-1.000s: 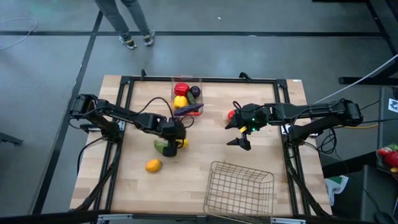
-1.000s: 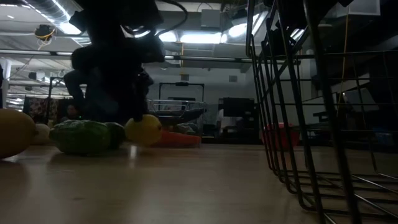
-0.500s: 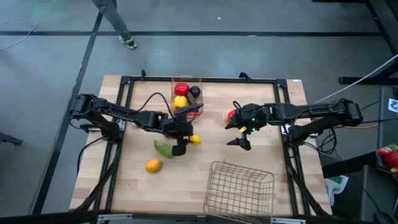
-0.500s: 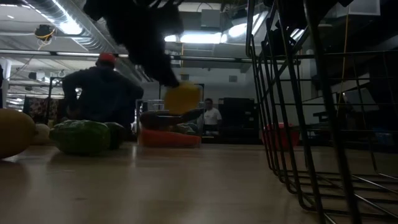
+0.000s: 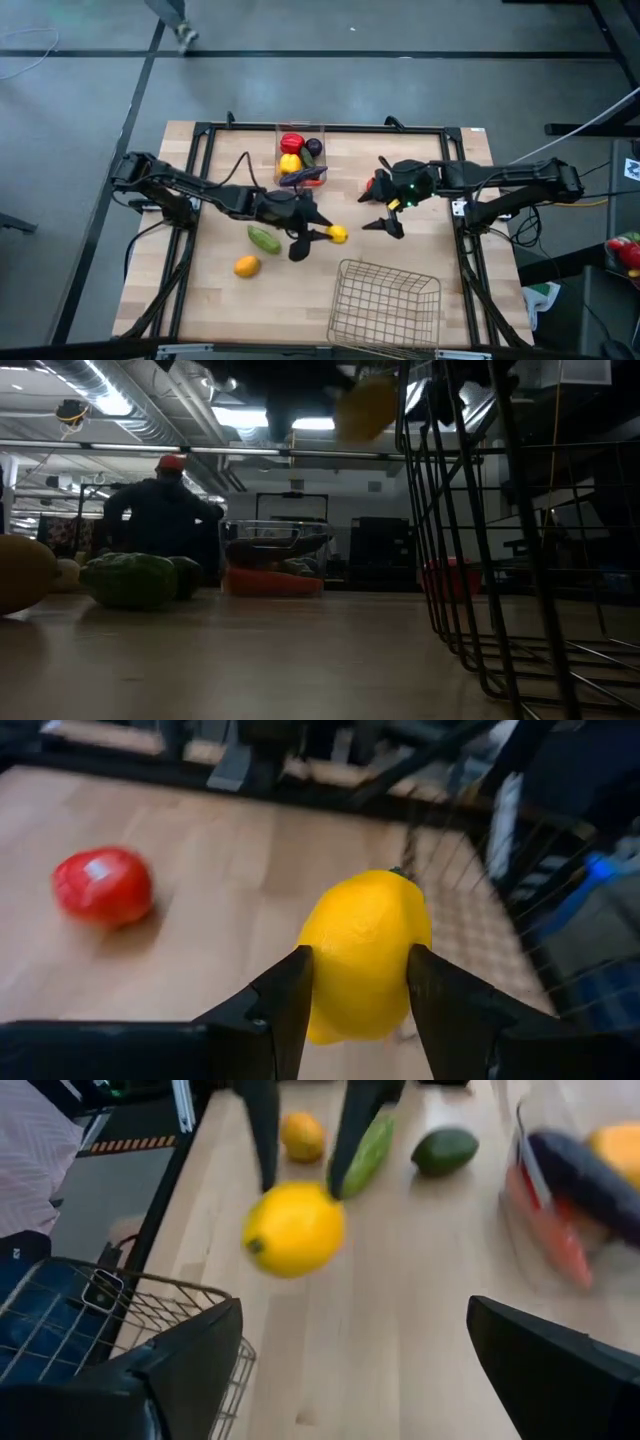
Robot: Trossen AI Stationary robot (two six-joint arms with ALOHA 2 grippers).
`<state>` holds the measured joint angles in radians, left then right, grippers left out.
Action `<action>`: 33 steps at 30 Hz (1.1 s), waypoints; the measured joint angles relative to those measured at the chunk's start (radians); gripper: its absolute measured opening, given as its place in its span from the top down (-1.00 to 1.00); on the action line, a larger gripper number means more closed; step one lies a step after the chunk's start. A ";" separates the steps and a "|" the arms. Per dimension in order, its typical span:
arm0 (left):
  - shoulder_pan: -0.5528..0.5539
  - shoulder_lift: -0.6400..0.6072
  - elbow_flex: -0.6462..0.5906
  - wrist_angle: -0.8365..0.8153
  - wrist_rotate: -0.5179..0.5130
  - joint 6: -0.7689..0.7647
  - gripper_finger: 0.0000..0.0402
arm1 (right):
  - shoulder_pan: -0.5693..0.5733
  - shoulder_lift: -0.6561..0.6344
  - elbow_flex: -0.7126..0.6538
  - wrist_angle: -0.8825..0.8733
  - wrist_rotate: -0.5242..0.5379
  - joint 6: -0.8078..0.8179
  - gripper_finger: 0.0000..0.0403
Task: Sort produce into baskets
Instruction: Put the top yellow lemon into the gold wire basket, then put the green cucumber into the transparent bin
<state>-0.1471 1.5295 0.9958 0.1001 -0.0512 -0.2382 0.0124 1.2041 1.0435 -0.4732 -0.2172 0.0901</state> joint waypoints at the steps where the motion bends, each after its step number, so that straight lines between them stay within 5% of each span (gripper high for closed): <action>1: -0.011 0.000 0.000 0.022 -0.001 -0.010 0.23 | 0.000 0.000 0.009 0.000 0.000 -0.013 -0.90; 9: -0.111 0.030 0.000 0.215 -0.062 -0.051 0.23 | 0.000 0.000 0.063 0.001 0.000 -0.021 -0.90; 18: -0.188 0.235 0.000 0.527 -0.072 -0.046 0.23 | 0.000 0.000 0.072 -0.001 0.000 -0.021 -0.90; 33: -0.198 0.342 0.000 0.544 -0.073 0.017 0.23 | 0.000 0.000 0.072 -0.001 0.000 -0.021 -0.90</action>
<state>-0.3453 1.8717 0.9958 0.6439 -0.1246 -0.2208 0.0128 1.2038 1.1160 -0.4739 -0.2171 0.0689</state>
